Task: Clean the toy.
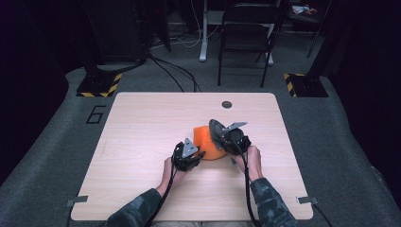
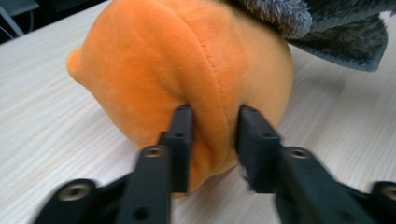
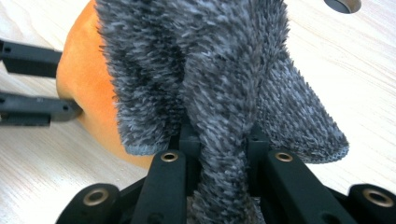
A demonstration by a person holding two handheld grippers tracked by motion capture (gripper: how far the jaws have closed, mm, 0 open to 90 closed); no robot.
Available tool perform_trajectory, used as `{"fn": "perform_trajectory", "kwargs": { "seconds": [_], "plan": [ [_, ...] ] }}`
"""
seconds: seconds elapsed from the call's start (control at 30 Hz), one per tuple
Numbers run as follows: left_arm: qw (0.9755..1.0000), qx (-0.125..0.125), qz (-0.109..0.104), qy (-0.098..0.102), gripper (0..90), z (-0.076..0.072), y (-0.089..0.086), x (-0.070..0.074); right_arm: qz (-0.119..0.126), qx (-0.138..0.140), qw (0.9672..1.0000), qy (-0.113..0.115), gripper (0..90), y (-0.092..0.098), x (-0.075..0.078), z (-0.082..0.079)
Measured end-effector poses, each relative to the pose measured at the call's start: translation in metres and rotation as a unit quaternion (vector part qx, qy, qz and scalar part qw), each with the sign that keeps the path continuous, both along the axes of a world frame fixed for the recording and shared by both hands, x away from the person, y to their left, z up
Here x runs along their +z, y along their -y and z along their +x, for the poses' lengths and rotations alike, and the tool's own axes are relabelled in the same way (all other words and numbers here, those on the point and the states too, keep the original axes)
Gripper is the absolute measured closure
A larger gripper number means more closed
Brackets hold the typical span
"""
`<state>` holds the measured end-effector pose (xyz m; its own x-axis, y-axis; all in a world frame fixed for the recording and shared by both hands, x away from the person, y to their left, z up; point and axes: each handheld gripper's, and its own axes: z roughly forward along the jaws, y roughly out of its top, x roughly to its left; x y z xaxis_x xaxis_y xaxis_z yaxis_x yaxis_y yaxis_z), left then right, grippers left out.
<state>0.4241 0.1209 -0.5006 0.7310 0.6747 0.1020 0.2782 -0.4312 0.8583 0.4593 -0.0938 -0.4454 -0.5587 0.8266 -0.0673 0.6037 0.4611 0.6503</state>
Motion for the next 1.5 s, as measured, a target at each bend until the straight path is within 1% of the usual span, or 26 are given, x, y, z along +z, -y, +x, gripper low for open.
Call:
{"fn": "perform_trajectory", "kwargs": {
  "seconds": [0.1,0.17,0.2,0.3,0.33,0.37,0.4,0.5,0.53,0.57,0.63,0.7,0.77,0.83,0.9,0.93,1.07,1.1,1.13,1.2,1.23,1.3,1.33,1.37,1.4,1.5],
  "plan": [
    [1.0000,0.001,-0.007,0.000,79.5,0.001,-0.002,0.001,0.009,-0.004,0.9999,0.004,75.6,0.001,0.003,-0.001],
    [0.9999,0.002,-0.016,-0.002,82.6,0.001,-0.003,0.001,0.013,-0.001,0.9997,0.020,75.5,-0.001,0.014,-0.004],
    [0.9998,0.002,-0.018,-0.002,82.6,0.002,-0.004,0.002,0.013,-0.001,0.9997,0.020,75.5,-0.001,0.014,-0.004],
    [0.9996,-0.001,-0.030,-0.005,83.8,0.003,-0.006,0.007,0.037,0.014,0.9987,0.033,75.5,-0.008,0.028,-0.011],
    [0.9990,-0.006,-0.041,-0.015,84.0,0.002,-0.007,0.010,0.042,0.018,0.9984,0.034,75.4,-0.011,0.031,-0.014],
    [0.9990,-0.006,-0.041,-0.015,84.0,0.002,-0.007,0.010,0.042,0.018,0.9984,0.034,75.4,-0.011,0.031,-0.014],
    [0.9984,-0.010,-0.050,-0.022,84.1,0.000,-0.006,0.013,0.046,0.031,0.9975,0.043,75.4,-0.017,0.035,-0.018],
    [0.9983,-0.021,-0.049,-0.023,84.1,-0.002,-0.005,0.016,0.044,0.039,0.9973,0.044,75.0,-0.024,0.035,-0.020],
    [0.9984,-0.019,-0.050,-0.019,84.1,-0.004,-0.003,0.016,0.027,0.041,0.9980,0.041,74.9,-0.029,0.030,-0.018],
    [0.9986,-0.023,-0.044,-0.020,84.1,-0.004,-0.004,0.016,0.027,0.041,0.9980,0.041,74.9,-0.029,0.030,-0.018],
    [0.9981,-0.021,-0.048,-0.031,84.0,-0.002,-0.003,0.013,0.022,0.035,0.9989,0.024,75.2,-0.029,0.022,-0.014],
    [0.9979,-0.024,-0.048,-0.035,83.8,-0.001,-0.004,0.012,0.020,0.038,0.9989,0.020,75.1,-0.027,0.019,-0.012],
    [0.9980,-0.021,-0.050,-0.033,83.4,0.000,-0.004,0.011,-0.001,0.030,0.9993,0.021,75.1,-0.024,0.019,-0.012],
    [0.9979,-0.021,-0.049,-0.036,83.2,0.001,-0.005,0.011,-0.007,0.025,0.9995,0.019,75.1,-0.018,0.017,-0.011],
    [0.9978,-0.022,-0.049,-0.037,82.9,0.001,-0.005,0.011,-0.007,0.018,0.9997,0.017,75.1,-0.015,0.015,-0.010],
    [0.9979,-0.021,-0.051,-0.035,82.8,0.002,-0.006,0.010,-0.005,0.008,0.9999,0.006,75.0,-0.007,0.012,-0.007],
    [0.9977,-0.018,-0.054,-0.037,82.3,0.004,-0.007,0.009,-0.001,-0.007,0.9999,-0.010,75.0,0.005,0.004,-0.002],
    [0.9974,-0.018,-0.056,-0.041,82.0,0.004,-0.008,0.008,0.000,-0.017,0.9996,-0.024,74.8,0.011,-0.003,0.002],
    [0.9971,-0.018,-0.059,-0.045,82.0,0.004,-0.008,0.008,0.000,-0.017,0.9996,-0.024,74.8,0.011,-0.003,0.002],
    [0.9972,-0.016,-0.059,-0.042,81.8,0.005,-0.009,0.007,-0.003,-0.031,0.9986,-0.042,74.7,0.020,-0.016,0.008],
    [0.9972,-0.016,-0.059,-0.042,81.7,0.005,-0.009,0.007,-0.003,-0.031,0.9986,-0.042,74.7,0.020,-0.016,0.008],
    [0.9971,-0.017,-0.060,-0.043,81.7,0.006,-0.010,0.007,-0.005,-0.040,0.9975,-0.059,74.6,0.024,-0.024,0.012],
    [0.9969,-0.015,-0.064,-0.044,81.6,0.007,-0.011,0.006,-0.013,-0.046,0.9961,-0.074,74.5,0.026,-0.035,0.016],
    [0.9969,-0.015,-0.064,-0.044,81.5,0.007,-0.011,0.006,-0.013,-0.046,0.9961,-0.074,74.5,0.026,-0.035,0.016],
    [0.9966,-0.014,-0.065,-0.048,81.4,0.007,-0.012,0.006,-0.008,-0.050,0.9946,-0.090,74.4,0.028,-0.046,0.019],
    [0.9962,-0.015,-0.067,-0.054,81.1,0.008,-0.015,0.006,-0.008,-0.049,0.9946,-0.091,74.3,0.028,-0.045,0.021]
  ]
}}
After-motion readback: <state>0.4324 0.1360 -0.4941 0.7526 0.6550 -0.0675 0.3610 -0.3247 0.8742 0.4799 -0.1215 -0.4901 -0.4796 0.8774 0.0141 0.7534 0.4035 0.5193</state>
